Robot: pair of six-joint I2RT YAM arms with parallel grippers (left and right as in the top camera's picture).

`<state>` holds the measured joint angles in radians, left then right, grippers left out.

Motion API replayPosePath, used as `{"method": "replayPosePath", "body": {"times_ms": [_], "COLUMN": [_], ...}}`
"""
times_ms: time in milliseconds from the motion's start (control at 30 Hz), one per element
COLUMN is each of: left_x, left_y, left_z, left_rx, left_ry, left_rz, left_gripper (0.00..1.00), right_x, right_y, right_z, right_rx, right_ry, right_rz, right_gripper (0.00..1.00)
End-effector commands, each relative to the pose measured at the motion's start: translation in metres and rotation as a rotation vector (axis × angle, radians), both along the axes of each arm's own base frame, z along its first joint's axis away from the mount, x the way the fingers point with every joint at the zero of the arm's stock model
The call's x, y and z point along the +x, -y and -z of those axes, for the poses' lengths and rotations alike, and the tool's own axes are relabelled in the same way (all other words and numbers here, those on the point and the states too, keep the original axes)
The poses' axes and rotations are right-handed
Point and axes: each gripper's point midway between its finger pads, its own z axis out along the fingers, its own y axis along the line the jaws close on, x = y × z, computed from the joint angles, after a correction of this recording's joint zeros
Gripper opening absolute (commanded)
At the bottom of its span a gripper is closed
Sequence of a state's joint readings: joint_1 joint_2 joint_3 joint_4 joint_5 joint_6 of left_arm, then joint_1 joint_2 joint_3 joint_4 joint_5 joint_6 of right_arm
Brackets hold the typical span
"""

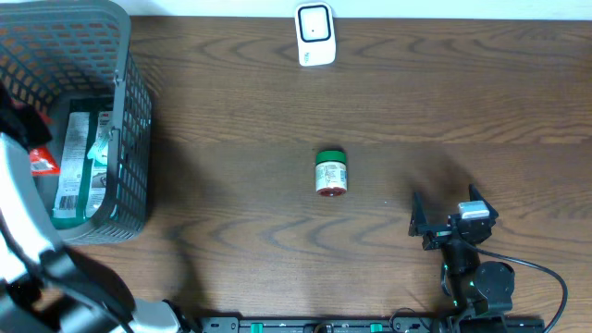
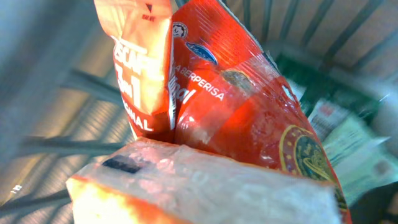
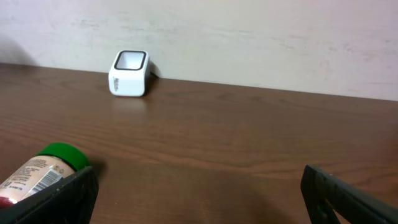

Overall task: Scan the item barcode
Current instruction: 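Reach the left gripper into the basket and grasp the red Nescafe sachets, then place the red sachets on the table left of the jar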

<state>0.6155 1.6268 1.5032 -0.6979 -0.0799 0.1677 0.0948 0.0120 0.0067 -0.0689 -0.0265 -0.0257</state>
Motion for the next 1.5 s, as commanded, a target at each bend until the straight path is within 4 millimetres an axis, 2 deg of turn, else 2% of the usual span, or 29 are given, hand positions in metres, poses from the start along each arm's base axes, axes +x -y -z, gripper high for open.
{"method": "replayPosePath", "body": {"times_ms": [0,67,133,233,333,433,500,567,633,733,767,1033,1100,1233,1267,1300,1367,1400,1467], "left_x": [-0.005,-0.006,-0.008,-0.014,-0.018,-0.018,-0.014,-0.009,0.002,0.012,0.016,0.025,0.024,0.021,0.021,0.020,0.018,0.018,0.018], "left_y": [0.021,0.045,0.065,0.127,0.174,0.228,0.262,0.283,0.322,0.345,0.359,0.419,0.431,0.437,0.437,0.439,0.443,0.445,0.448], "left_z": [-0.074,-0.112,-0.134,-0.178,-0.196,-0.191,-0.173,-0.155,-0.103,-0.053,-0.022,0.121,0.144,0.170,0.172,0.174,0.175,0.175,0.175], "left_rx": [0.098,0.144,0.158,0.141,0.031,-0.103,-0.189,-0.230,-0.270,-0.251,-0.262,-0.257,-0.270,-0.271,-0.274,-0.283,-0.307,-0.321,-0.334], "left_ry": [0.175,0.273,0.335,0.488,0.605,0.619,0.561,0.498,0.323,0.161,0.076,-0.273,-0.318,-0.376,-0.381,-0.390,-0.395,-0.395,-0.395], "left_rz": [0.001,0.042,0.073,0.172,0.209,0.294,0.346,0.381,0.427,0.441,0.439,0.457,0.474,0.477,0.477,0.479,0.490,0.495,0.500], "left_gripper": [0.07,0.08,0.07,0.07,0.08,0.07,0.08,0.08,0.07,0.08,0.07,0.07,0.07,0.09,0.14,0.37,0.70,0.75,0.77], "right_x": [-0.001,-0.001,-0.001,-0.001,-0.001,-0.001,-0.001,-0.001,-0.001,-0.001,-0.001,-0.001,-0.001,-0.001,-0.001,-0.001,-0.001,-0.001,-0.001], "right_y": [-0.002,-0.002,-0.002,-0.002,-0.002,-0.002,-0.002,-0.002,-0.002,-0.002,-0.002,-0.002,-0.002,-0.002,-0.002,-0.002,-0.002,-0.002,-0.002], "right_z": [0.000,0.000,0.000,0.000,0.000,0.000,0.000,0.000,0.000,0.000,0.000,0.000,0.000,0.000,0.000,0.000,0.000,0.000,0.000], "right_rx": [0.014,0.014,0.014,0.014,0.014,0.014,0.014,0.014,0.014,0.014,0.014,0.013,0.013,0.014,0.014,0.014,0.014,0.014,0.014], "right_ry": [-0.001,-0.001,-0.001,-0.001,-0.001,-0.001,-0.001,-0.001,-0.001,-0.001,-0.001,-0.001,-0.001,-0.001,-0.001,-0.001,-0.001,-0.001,-0.001], "right_rz": [-0.009,-0.009,-0.009,-0.009,-0.009,-0.009,-0.009,-0.009,-0.009,-0.009,-0.009,-0.009,-0.009,-0.009,-0.009,-0.009,-0.009,-0.009,-0.009], "right_gripper": [0.99,0.99,0.99,0.99,0.99,0.99,0.99,0.99,0.99,0.99,0.99,0.99,0.99,0.99,0.99,0.99,0.99,0.99,0.99]}}
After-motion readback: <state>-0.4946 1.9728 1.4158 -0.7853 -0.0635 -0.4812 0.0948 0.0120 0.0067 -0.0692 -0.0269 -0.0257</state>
